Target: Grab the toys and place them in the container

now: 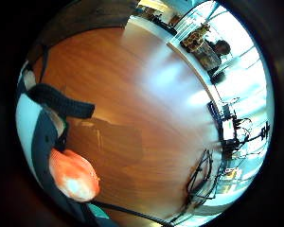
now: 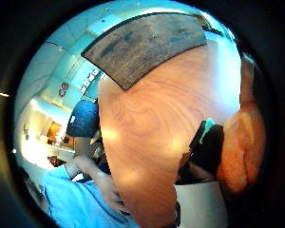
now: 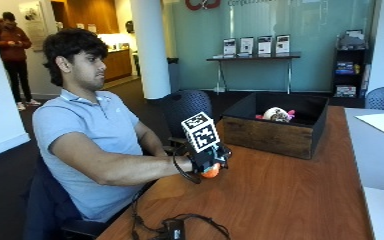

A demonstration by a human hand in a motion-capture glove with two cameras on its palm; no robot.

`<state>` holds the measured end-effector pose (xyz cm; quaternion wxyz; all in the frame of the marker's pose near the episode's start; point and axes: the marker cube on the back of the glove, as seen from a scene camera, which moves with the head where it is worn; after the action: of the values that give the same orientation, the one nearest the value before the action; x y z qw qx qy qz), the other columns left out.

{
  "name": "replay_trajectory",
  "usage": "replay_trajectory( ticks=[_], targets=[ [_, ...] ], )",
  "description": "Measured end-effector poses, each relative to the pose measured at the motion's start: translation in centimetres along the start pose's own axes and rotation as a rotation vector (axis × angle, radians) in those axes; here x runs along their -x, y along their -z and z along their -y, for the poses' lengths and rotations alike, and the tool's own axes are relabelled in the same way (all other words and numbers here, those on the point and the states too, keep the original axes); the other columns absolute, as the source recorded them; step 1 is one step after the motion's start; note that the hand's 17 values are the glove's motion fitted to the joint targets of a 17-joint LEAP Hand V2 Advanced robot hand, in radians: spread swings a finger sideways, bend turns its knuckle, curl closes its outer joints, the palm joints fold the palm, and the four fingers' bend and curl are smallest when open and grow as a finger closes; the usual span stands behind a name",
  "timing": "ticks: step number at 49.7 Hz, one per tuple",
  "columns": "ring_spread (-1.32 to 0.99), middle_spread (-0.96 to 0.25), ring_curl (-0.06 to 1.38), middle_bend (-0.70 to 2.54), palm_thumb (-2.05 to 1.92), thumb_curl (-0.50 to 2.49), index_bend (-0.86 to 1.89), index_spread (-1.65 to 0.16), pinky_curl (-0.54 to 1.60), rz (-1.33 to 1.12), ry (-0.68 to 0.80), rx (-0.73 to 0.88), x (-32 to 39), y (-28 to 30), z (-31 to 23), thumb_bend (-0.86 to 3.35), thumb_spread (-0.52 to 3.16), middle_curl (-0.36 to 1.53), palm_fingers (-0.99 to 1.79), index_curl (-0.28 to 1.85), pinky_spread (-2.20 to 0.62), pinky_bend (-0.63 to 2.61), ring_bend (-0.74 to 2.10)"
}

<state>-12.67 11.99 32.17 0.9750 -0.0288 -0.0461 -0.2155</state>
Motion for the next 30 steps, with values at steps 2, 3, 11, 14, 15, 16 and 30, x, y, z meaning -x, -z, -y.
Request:
replay_trajectory(
  ticks=[2, 3, 11, 14, 15, 16, 30],
  targets=[
    [-0.28, -0.28, 0.59, 0.79, 0.41, 0.37, 0.24, -0.33, 0.46, 0.006, -0.012, -0.018, 0.0, 1.0, 0.9, 0.26, 1.58, 0.55, 1.20, 0.55, -0.39, 0.97, 1.26],
    [-0.29, -0.28, 0.60, 0.81, 0.43, 0.38, 0.24, -0.33, 0.48, 0.013, -0.019, -0.030, 0.1, 1.7, 1.5, 0.26, 1.57, 0.56, 1.20, 0.55, -0.40, 0.99, 1.28],
    [-0.30, -0.30, 0.65, 0.95, 0.50, 0.44, 0.24, -0.33, 0.54, -0.003, -0.068, -0.162, 1.4, 10.3, 8.7, 0.28, 1.53, 0.66, 1.14, 0.62, -0.41, 1.10, 1.38],
    [-0.30, -0.30, 0.66, 0.98, 0.52, 0.46, 0.25, -0.33, 0.56, -0.006, -0.077, -0.204, 1.7, 14.0, 11.6, 0.28, 1.51, 0.69, 1.12, 0.66, -0.42, 1.13, 1.41],
    [-0.30, -0.30, 0.66, 0.99, 0.52, 0.46, 0.25, -0.33, 0.57, -0.004, -0.080, -0.217, 1.8, 15.2, 12.5, 0.28, 1.51, 0.70, 1.11, 0.67, -0.42, 1.13, 1.42],
    [-0.30, -0.30, 0.67, 1.00, 0.52, 0.47, 0.25, -0.33, 0.57, -0.003, -0.082, -0.227, 1.9, 16.2, 13.3, 0.27, 1.50, 0.70, 1.10, 0.68, -0.42, 1.14, 1.42],
    [-0.29, -0.30, 0.68, 1.01, 0.51, 0.51, 0.28, -0.34, 0.62, 0.027, -0.039, -0.287, 7.1, 23.6, 24.7, 0.25, 1.50, 0.80, 0.98, 0.84, -0.42, 1.19, 1.48]
  ],
)
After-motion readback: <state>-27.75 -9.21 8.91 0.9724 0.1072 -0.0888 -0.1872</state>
